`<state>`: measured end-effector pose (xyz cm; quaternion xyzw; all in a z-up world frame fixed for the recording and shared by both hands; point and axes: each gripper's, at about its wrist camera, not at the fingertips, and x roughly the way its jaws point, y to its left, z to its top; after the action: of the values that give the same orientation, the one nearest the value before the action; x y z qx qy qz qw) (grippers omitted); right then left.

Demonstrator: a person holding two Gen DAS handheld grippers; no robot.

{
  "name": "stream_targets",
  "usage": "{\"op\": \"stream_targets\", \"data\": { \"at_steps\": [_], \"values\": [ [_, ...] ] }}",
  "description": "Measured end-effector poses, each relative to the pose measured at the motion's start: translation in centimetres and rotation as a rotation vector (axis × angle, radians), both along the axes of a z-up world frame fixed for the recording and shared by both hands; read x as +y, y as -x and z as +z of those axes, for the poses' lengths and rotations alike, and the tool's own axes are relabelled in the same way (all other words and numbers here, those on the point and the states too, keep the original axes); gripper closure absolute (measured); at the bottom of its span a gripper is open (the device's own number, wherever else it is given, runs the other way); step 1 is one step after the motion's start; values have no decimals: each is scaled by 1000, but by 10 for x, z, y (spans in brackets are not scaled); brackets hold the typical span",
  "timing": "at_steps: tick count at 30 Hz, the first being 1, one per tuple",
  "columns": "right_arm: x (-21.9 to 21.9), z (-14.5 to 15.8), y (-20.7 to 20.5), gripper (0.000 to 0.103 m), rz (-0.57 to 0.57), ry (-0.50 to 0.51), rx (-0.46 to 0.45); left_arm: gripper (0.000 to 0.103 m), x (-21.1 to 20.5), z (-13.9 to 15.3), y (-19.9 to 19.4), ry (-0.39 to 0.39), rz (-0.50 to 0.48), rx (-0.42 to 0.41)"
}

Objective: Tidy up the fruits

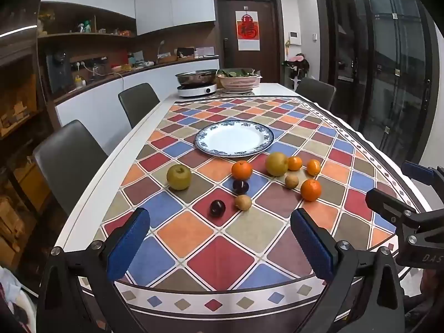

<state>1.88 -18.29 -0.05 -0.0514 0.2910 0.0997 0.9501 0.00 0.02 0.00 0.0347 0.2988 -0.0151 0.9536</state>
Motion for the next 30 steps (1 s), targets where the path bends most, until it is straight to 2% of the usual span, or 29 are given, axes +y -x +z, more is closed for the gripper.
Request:
{"op": "stream_targets", "data": {
  "at_steps": [14, 30],
  "values": [
    [2, 1, 2, 1, 4, -4, -9, 0, 10, 7, 6, -15, 7, -25],
    [1, 1, 1, 1, 1, -5, -8, 0, 1, 6, 4, -25, 16, -33]
  ]
}}
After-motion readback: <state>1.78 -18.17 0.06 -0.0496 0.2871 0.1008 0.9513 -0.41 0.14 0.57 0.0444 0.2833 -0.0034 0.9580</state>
